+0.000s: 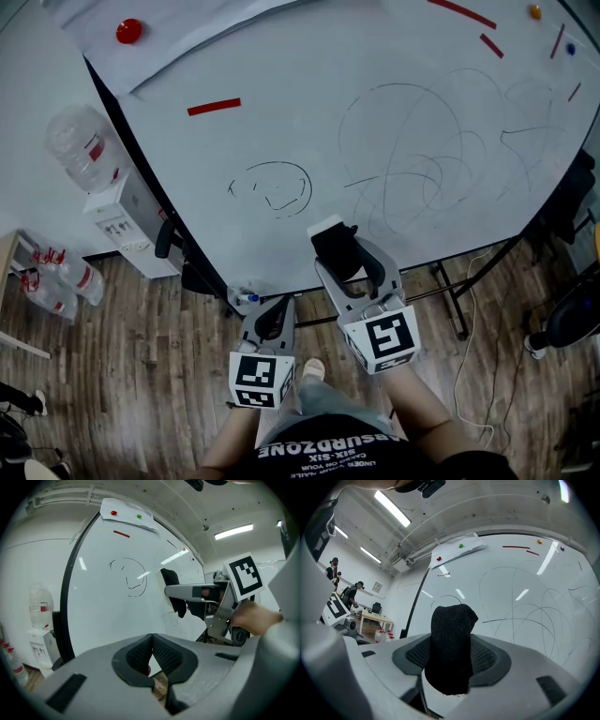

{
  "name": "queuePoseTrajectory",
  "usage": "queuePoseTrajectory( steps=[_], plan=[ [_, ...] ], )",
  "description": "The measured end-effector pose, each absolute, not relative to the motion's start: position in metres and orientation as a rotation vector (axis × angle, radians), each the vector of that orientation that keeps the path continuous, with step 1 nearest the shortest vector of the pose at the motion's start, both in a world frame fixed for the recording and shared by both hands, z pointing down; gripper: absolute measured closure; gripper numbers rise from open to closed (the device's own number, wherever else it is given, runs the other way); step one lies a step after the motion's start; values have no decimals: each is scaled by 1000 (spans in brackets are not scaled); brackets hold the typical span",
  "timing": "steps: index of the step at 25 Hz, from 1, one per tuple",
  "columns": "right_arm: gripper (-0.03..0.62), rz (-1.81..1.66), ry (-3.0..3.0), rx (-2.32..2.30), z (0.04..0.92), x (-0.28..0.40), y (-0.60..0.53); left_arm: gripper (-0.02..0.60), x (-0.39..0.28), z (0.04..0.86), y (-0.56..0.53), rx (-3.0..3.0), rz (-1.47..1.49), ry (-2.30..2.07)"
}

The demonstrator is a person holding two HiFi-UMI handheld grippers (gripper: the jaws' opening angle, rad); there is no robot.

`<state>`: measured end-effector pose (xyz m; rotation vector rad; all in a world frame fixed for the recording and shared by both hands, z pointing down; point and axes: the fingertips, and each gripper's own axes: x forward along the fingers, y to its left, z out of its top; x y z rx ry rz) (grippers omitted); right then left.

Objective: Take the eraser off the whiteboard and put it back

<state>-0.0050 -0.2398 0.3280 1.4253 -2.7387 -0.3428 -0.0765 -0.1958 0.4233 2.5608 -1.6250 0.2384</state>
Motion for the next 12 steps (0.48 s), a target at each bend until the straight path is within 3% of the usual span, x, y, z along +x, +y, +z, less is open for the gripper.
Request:
queuePoseTrajectory(
  steps=[12],
  plan=[
    [355, -329, -2728, 1395, 340, -26, -266, 574, -96, 422, -212, 2536, 249, -1669]
  ],
)
